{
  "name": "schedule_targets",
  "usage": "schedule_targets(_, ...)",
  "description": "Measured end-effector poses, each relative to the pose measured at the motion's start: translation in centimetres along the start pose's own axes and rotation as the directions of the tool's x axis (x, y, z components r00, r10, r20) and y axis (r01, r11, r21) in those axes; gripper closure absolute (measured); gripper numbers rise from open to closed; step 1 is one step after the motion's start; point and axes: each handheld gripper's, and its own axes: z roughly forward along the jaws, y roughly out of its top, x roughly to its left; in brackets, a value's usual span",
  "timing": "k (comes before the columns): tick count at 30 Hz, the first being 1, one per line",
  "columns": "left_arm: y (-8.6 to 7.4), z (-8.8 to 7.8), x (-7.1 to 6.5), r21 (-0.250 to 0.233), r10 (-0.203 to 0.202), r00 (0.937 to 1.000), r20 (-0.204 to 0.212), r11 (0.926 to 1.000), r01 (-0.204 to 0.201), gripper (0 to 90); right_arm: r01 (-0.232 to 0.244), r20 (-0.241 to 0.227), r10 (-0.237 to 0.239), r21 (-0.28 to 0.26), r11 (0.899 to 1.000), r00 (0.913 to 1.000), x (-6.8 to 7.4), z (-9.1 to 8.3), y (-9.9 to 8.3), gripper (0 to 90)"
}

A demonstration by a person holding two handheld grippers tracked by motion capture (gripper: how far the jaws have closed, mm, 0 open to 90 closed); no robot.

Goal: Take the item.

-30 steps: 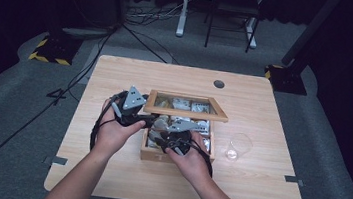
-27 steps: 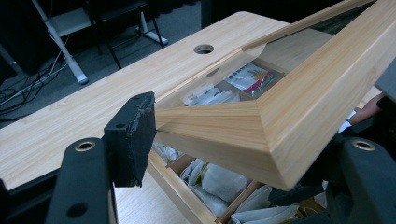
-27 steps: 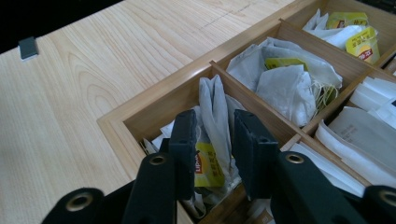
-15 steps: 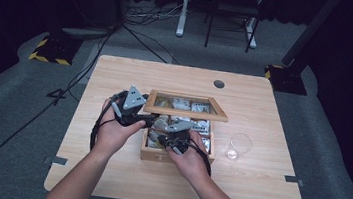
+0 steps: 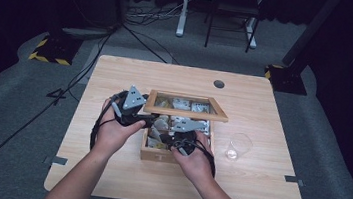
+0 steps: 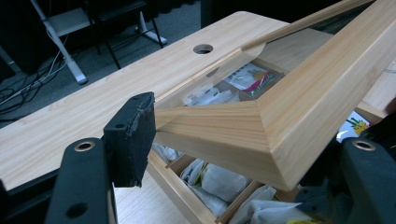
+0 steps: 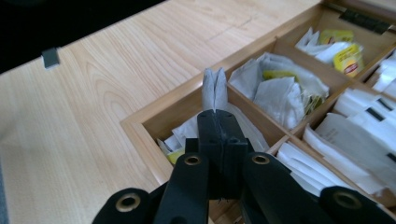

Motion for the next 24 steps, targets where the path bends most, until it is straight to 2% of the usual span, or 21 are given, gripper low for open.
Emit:
schedule_targets(6, 0.0, 0.0, 0.0, -0.001, -0.001, 1.0000, -0.001, 1.0000, 0.001, 34.5, 0.018, 0.005, -0.017, -0.045, 0.999, 0.9998, 0.5, -2.2, 0.6, 90.0)
schedule_targets(13, 0.0, 0.0, 0.0, -0.002, -0.001, 1.0000, 0.001, 1.0000, 0.001, 34.4, 0.049, 0.013, -0.049, -0.052, 0.997, 0.9987, 0.9, -4.0, 1.2, 90.0)
schedule_targets(19, 0.0, 0.1, 0.0, 0.005, 0.005, 1.0000, -0.003, 1.0000, -0.005, 34.1, 0.048, 0.033, -0.046, -0.076, 0.996, 0.9984, 0.8, -6.3, 1.4, 90.0)
schedule_targets(24, 0.0, 0.2, 0.0, 0.003, 0.001, 1.0000, -0.002, 1.0000, -0.001, 34.0, 0.043, 0.046, -0.040, -0.075, 0.996, 0.9982, 0.4, -7.1, 1.4, 90.0)
